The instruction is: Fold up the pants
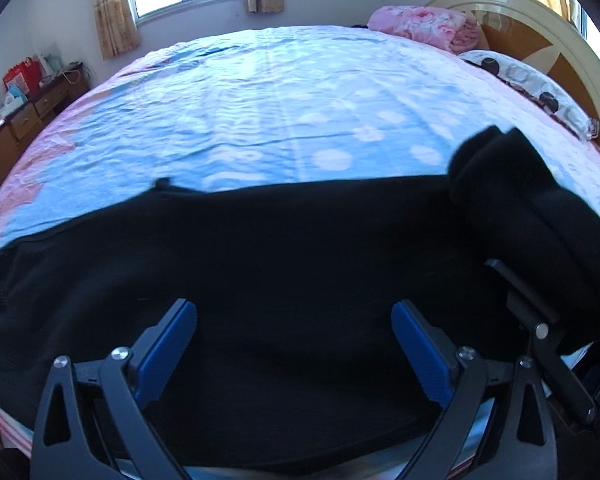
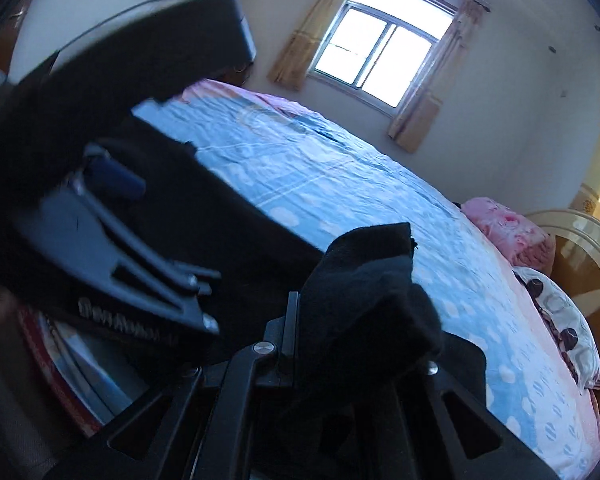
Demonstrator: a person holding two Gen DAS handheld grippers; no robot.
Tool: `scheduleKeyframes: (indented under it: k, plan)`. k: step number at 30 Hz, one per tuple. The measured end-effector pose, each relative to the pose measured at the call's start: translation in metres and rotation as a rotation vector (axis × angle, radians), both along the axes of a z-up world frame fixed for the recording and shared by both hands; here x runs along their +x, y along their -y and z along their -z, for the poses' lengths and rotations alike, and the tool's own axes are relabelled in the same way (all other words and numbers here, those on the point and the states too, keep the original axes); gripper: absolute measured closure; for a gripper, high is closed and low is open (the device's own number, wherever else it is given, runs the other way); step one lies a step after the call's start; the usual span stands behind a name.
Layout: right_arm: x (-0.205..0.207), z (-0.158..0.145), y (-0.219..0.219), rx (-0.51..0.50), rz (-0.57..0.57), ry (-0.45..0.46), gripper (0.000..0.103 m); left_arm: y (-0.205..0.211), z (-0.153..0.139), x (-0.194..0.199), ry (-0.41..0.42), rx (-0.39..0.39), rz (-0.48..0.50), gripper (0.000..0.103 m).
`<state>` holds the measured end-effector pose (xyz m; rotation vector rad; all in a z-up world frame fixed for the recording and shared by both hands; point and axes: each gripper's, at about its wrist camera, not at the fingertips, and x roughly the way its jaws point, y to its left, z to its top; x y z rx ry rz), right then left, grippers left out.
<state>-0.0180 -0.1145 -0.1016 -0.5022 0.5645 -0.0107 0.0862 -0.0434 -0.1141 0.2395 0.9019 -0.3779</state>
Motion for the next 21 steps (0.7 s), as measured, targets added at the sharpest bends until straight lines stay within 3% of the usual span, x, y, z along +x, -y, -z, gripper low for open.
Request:
scheduleKeyframes:
  k: [3, 10, 11, 12, 13, 15, 17, 19, 21]
  plan:
    - [0.0, 0.005, -0.006, -0.051, -0.017, 0.009, 0.098, -0.022, -0.006, 0.004, 0.028, 0.027, -0.048, 0.003]
    - [0.007, 0.006, -0.034, -0.104, -0.073, 0.023, 0.096, -0.073, -0.024, 0.014, 0.061, -0.016, -0.153, 0.003]
    - [0.01, 0.009, -0.038, -0.089, -0.094, 0.003, 0.09, -0.077, -0.025, 0.014, 0.069, -0.01, -0.162, 0.003]
    - [0.011, 0.013, -0.041, -0.069, -0.117, -0.02, 0.07, -0.08, -0.026, 0.015, 0.075, -0.004, -0.171, 0.003]
    - [0.012, 0.019, -0.045, -0.044, -0.148, -0.04, 0.064, -0.082, -0.027, 0.017, 0.076, -0.002, -0.178, 0.003]
    - [0.008, 0.021, -0.047, -0.043, -0.157, -0.007, 0.064, -0.087, -0.028, 0.017, 0.074, -0.013, -0.184, 0.003]
    - [0.005, 0.016, -0.04, 0.024, -0.178, -0.028, 0.062, -0.086, -0.031, 0.018, 0.073, -0.03, -0.185, 0.003]
    - [0.0, 0.004, -0.027, 0.136, -0.211, -0.064, 0.052, -0.085, -0.038, 0.018, 0.083, -0.045, -0.176, 0.003]
    - [-0.02, -0.019, -0.011, 0.261, -0.258, -0.029, 0.05, -0.077, -0.049, 0.018, 0.102, -0.065, -0.152, 0.003]
